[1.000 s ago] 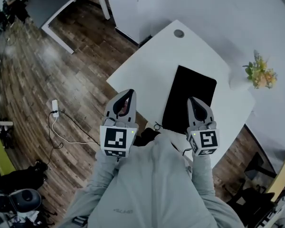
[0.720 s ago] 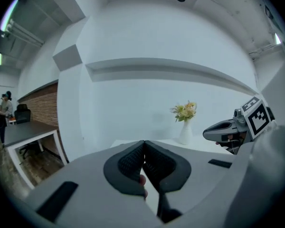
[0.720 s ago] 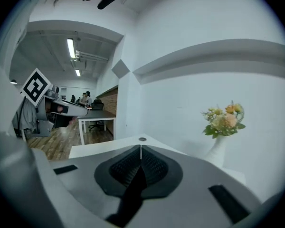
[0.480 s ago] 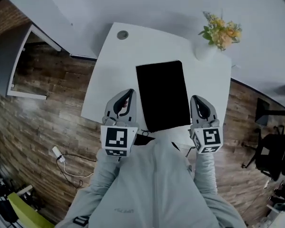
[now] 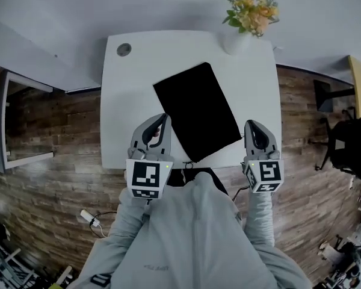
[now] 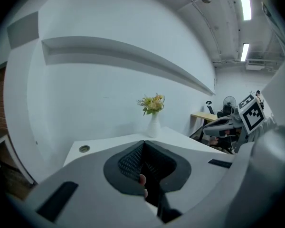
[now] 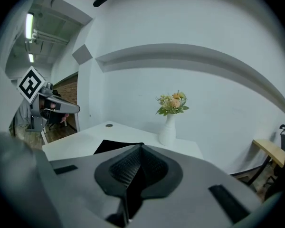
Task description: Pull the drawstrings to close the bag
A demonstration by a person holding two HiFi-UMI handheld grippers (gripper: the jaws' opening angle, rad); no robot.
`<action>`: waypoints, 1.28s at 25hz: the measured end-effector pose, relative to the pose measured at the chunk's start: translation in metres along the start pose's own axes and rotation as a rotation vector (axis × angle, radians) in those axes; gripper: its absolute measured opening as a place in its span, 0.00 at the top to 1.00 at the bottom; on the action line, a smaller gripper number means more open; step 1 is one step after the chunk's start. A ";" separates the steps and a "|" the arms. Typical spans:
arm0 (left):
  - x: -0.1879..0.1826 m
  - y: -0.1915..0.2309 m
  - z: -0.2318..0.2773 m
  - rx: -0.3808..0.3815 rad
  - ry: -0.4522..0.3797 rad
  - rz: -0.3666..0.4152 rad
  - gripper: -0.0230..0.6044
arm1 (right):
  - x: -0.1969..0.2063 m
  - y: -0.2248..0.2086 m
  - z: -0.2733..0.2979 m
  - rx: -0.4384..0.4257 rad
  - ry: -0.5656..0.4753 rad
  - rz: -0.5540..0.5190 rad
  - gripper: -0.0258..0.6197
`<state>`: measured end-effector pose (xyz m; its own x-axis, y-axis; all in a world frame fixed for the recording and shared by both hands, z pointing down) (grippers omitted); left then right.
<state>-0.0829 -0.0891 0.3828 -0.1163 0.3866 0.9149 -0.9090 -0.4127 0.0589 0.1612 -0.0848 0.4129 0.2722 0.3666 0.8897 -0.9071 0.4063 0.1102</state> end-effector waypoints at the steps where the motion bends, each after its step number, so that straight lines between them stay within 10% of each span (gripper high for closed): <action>1: 0.000 0.000 0.001 0.010 0.002 0.002 0.92 | 0.002 0.000 -0.002 0.008 0.004 0.006 0.92; 14: 0.001 -0.028 0.011 0.063 0.020 0.024 0.92 | 0.008 -0.015 -0.009 0.005 0.017 -0.019 0.92; 32: 0.114 -0.074 -0.001 0.222 0.299 -0.040 0.92 | 0.099 -0.038 -0.010 -0.125 0.269 -0.167 0.92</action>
<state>-0.0296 -0.0134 0.4824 -0.2237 0.6163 0.7551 -0.8103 -0.5481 0.2073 0.2259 -0.0561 0.4925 0.5036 0.4876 0.7132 -0.8011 0.5727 0.1741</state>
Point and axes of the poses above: the fingertips, and each gripper's own axes: z forward along the fingers, y to its left, x out of its underside, the point moved 2 cm from there along -z, backward along the fingers, and after that the axes turned 1 degree about -z, right-handed, at the moved point
